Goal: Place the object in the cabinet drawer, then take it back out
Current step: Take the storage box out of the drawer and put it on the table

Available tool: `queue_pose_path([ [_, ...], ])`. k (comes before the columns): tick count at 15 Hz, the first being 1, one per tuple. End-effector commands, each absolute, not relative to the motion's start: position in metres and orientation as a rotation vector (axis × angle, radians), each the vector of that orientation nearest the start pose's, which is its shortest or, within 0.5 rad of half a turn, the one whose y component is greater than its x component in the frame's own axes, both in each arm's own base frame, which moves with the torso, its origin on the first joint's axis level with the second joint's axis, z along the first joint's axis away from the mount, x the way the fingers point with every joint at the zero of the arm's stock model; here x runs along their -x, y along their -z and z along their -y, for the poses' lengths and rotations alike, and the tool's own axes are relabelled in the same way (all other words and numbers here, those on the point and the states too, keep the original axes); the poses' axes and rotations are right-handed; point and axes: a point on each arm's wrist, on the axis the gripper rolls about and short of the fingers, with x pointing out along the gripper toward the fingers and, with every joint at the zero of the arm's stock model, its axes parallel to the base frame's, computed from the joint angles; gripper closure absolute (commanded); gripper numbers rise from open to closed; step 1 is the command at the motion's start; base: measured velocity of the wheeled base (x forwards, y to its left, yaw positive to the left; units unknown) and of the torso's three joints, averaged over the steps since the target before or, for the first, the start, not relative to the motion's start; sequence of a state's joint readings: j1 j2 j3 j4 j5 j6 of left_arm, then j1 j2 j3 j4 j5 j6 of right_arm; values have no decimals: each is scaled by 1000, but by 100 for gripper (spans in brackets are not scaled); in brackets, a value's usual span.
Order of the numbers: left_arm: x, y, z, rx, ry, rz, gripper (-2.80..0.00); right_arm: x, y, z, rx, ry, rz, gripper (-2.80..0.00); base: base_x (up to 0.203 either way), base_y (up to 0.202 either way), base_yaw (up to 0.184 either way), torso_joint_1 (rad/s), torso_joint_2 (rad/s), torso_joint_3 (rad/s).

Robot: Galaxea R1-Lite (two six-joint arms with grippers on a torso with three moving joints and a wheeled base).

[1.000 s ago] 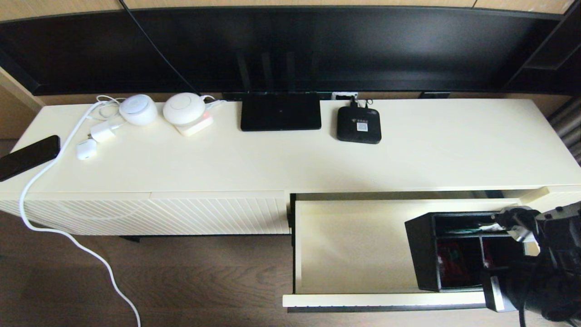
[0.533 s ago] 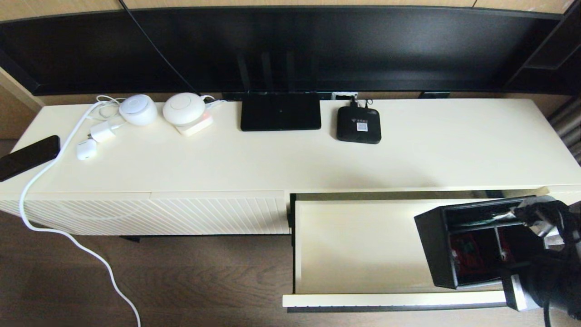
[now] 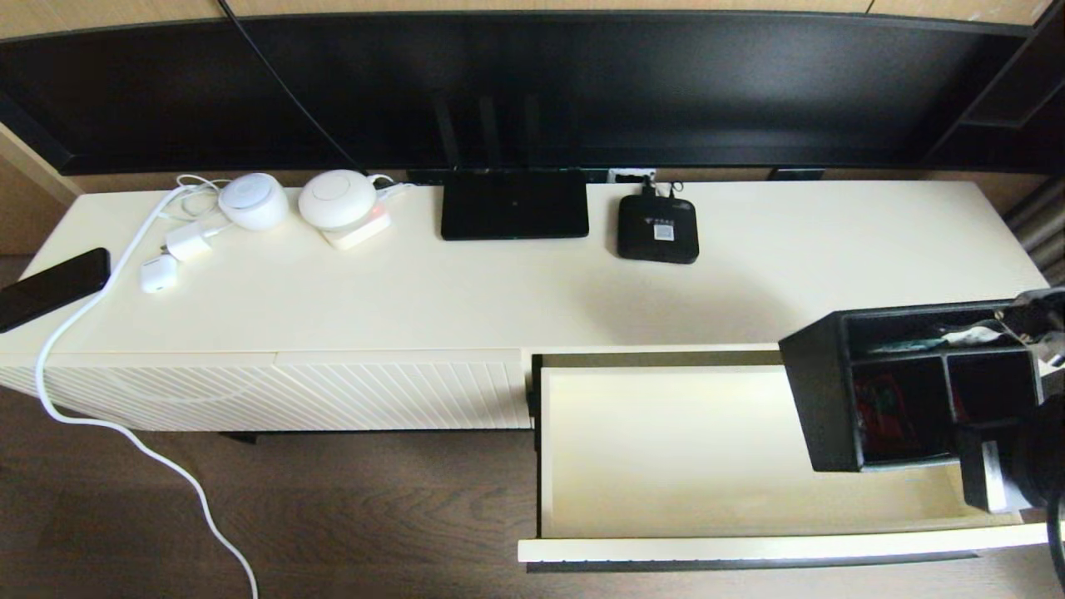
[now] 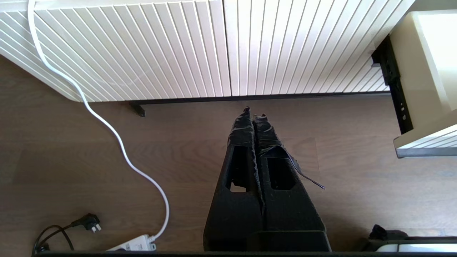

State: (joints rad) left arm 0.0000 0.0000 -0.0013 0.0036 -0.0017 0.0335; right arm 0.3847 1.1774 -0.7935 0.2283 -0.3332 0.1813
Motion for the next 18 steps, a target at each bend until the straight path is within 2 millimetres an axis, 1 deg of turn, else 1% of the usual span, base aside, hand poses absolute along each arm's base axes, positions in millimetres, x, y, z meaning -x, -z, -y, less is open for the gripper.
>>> queue_pose_path([
  [1, 23, -75, 0, -34, 2, -3, 0, -160, -233, -57, 30, 3, -559, 0, 0, 0, 0, 0, 0, 0],
  [3, 23, -75, 0, -34, 2, -3, 0, -177, -242, -63, 9, 7, -543, 0, 0, 0, 0, 0, 0, 0],
  [5, 23, -75, 0, -34, 2, -4, 0, -201, -250, -68, -21, 35, -537, 0, 0, 0, 0, 0, 0, 0],
  [7, 23, -75, 0, -34, 2, -4, 0, -225, -254, -70, -39, 64, -532, 0, 0, 0, 0, 0, 0, 0],
  [10, 23, -76, 0, -34, 2, -4, 0, -256, -257, -77, -43, 82, -525, 0, 0, 0, 0, 0, 0, 0],
  [14, 23, -75, 0, -34, 2, -4, 0, -288, -251, -86, -31, 79, -476, 0, 0, 0, 0, 0, 0, 0],
  [18, 23, -75, 0, -34, 2, -4, 0, -307, -245, -80, -28, 109, -472, 0, 0, 0, 0, 0, 0, 0],
])
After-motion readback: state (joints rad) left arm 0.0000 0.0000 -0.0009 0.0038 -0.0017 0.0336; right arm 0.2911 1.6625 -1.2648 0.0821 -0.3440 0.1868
